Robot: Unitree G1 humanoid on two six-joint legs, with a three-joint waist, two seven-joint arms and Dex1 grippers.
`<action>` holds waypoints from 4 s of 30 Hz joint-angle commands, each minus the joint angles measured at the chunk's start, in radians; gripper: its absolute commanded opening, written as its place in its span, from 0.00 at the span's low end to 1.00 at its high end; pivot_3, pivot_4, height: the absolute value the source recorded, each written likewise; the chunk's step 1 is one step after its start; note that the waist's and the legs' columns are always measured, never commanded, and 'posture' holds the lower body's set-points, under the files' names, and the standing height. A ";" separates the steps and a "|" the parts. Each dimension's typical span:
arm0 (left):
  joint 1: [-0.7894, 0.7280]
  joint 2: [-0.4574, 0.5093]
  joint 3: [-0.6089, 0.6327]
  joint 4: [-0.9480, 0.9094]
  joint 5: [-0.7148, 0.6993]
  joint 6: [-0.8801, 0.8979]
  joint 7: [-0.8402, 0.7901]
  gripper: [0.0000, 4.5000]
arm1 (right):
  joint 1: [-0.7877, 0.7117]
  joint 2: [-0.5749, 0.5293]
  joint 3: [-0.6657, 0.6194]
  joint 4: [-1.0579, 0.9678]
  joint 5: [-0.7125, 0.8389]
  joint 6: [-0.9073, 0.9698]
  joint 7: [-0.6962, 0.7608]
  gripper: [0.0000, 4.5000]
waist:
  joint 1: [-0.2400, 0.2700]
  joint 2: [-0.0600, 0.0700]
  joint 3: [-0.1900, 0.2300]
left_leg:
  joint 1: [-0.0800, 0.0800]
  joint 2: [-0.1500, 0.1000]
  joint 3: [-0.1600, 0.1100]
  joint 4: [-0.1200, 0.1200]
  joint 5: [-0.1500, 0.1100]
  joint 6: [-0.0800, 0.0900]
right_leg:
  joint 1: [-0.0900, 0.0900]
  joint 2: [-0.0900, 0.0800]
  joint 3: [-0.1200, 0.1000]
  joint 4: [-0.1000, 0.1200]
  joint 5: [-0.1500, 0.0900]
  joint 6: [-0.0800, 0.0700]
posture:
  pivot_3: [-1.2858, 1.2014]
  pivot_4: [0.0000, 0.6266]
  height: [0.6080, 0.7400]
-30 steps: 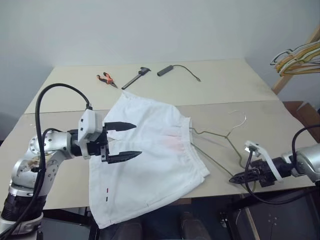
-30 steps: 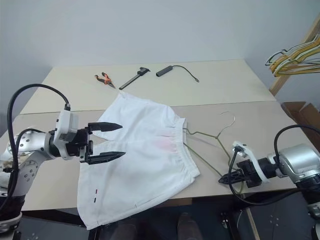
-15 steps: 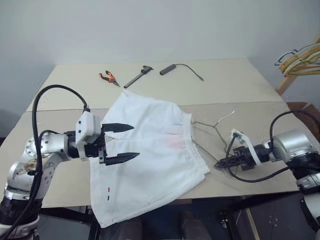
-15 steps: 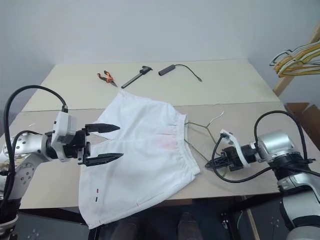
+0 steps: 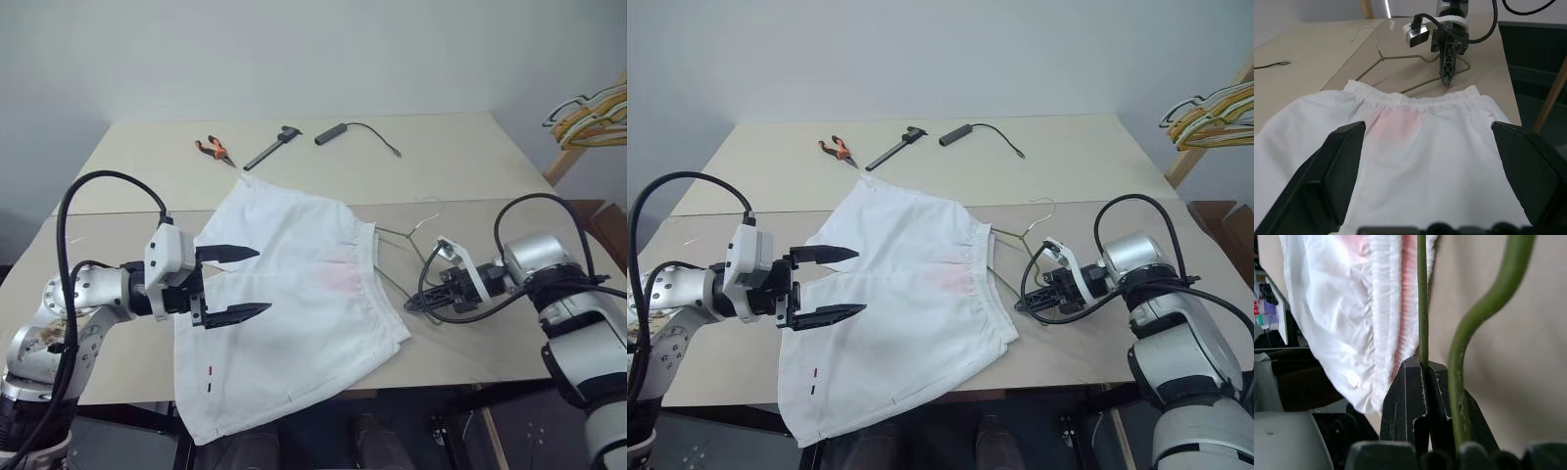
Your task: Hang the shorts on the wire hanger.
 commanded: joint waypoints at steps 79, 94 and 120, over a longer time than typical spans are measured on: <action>-0.916 -0.106 -0.387 1.088 0.562 -0.805 -0.446 1.00 | 0.148 -0.176 -0.103 -1.246 -0.473 -0.484 -0.424 0.00 | -0.048 -0.005 -0.053 | -0.004 0.000 -0.001 0.002 0.003 -0.005 | -0.003 0.001 -0.001 0.001 0.002 0.000 | 0.50 0.01 1.00; -0.938 -0.181 -0.430 1.216 0.692 -0.912 -0.295 0.36 | 0.093 -0.157 -0.125 -1.290 -0.369 -0.286 -0.325 0.00 | -0.066 -0.004 -0.053 | -0.004 0.000 -0.001 0.002 0.003 -0.005 | -0.003 0.000 -0.001 0.002 0.002 0.000 | 0.50 0.03 1.00; -0.851 -0.167 -0.332 1.142 0.583 -0.719 -0.313 0.00 | 0.413 -0.133 -0.578 -1.182 -0.206 -0.470 -0.569 0.99 | -0.065 -0.004 -0.053 | -0.003 0.000 -0.002 0.003 0.003 -0.005 | -0.002 0.001 -0.001 0.003 0.002 0.000 | 0.49 0.08 1.00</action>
